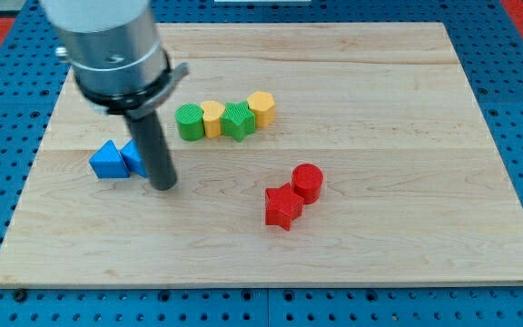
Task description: Separate yellow heart from the green star
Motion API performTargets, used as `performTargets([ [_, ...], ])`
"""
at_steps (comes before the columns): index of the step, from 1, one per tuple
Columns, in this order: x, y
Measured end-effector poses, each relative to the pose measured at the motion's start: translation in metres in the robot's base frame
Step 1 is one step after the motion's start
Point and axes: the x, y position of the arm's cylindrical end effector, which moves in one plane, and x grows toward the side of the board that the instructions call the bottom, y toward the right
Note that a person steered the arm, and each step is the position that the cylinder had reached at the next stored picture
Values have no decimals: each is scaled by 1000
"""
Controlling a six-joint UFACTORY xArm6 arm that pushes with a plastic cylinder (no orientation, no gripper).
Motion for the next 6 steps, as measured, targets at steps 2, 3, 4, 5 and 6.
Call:
performTargets([
  [2,-53,30],
  [3,-74,30],
  [4,-92,30],
  [5,-112,30],
  [6,-125,31],
])
